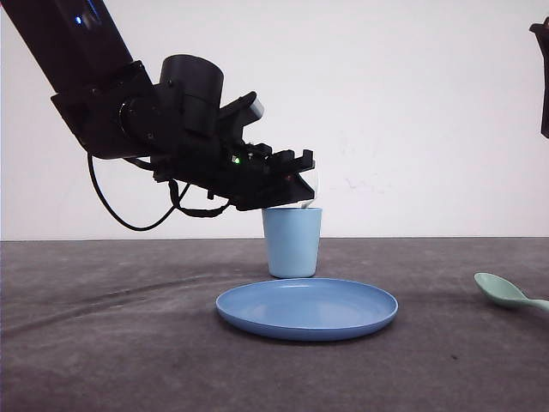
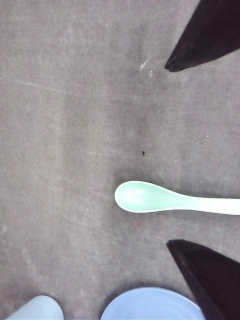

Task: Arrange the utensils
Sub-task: 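Lower the fork into the blue cup and open the left gripper, then raise the left gripper away from the cup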

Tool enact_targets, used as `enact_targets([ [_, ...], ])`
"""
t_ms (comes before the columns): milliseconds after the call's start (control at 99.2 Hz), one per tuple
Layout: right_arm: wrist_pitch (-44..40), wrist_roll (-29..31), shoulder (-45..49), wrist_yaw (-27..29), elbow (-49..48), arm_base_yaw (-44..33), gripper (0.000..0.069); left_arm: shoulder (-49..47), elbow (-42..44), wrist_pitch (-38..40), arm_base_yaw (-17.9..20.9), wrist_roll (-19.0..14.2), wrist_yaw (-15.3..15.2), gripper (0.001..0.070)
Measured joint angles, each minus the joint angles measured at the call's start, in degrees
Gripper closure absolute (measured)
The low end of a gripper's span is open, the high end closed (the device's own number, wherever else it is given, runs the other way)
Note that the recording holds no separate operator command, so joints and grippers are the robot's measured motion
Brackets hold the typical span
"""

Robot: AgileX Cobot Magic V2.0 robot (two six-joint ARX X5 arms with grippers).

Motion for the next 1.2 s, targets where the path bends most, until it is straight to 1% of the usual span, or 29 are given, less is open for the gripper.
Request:
enact_targets([
  [161, 0.00, -0.09, 0.00, 0.00, 0.00, 0.00, 0.0012, -0.04, 0.00, -0.46, 0.00, -0.02, 0.00, 0.0551],
  [282, 0.02, -0.44, 0.00, 0.00, 0.00, 0.00, 0.0012, -1.90, 0.04, -3.72, 0.04, -0.07, -0.02, 0.0551],
  [413, 0.00, -0.68, 0.00, -0.02, 0.00, 0.00, 0.0012, -7.65, 0.04, -7.98, 0.44, -1.09, 0.00, 0.0551],
  [524, 0.00, -0.68, 0.00, -0.28, 0.00, 0.00, 0.0012, -13.94, 0.11, -12.31, 1.36, -1.33, 0.00, 0.0551],
  [615, -0.20, -0.70, 0.00, -1.92, 0.00, 0.00, 0.0012, -18.99, 0.26, -18.18, 2.47, -1.38, 0.00, 0.0551],
  [726, -0.66, -0.70, 0.00, -4.59, 0.00, 0.11, 0.0012, -26.16, 0.26, -29.38, 4.17, -1.90, 0.00, 0.0551],
  [888, -1.16, -0.66, 0.15, -4.76, -0.33, 1.03, 0.0012, -37.53, 0.26, -43.21, 7.10, -1.88, -0.02, 0.0551],
  [968, -1.20, -0.66, 0.68, -4.79, -1.36, 1.84, 0.0012, -43.19, 0.26, -48.22, 8.90, -0.87, -0.68, 0.0551],
  [1059, -1.25, -0.61, 2.34, -4.74, -2.56, 2.84, 0.0012, -48.78, 0.26, -53.31, 11.30, 0.70, -3.13, 0.0551],
  [1119, -1.18, -0.48, 3.69, -4.72, -2.95, 3.65, 0.0012, -52.00, -0.42, -55.71, 13.35, 1.57, -3.43, 0.0551],
  [1200, -0.33, -0.20, 5.84, -4.72, -2.99, 4.76, 0.0012, -56.06, -3.19, -58.29, 16.76, 1.92, -3.50, 0.0551],
])
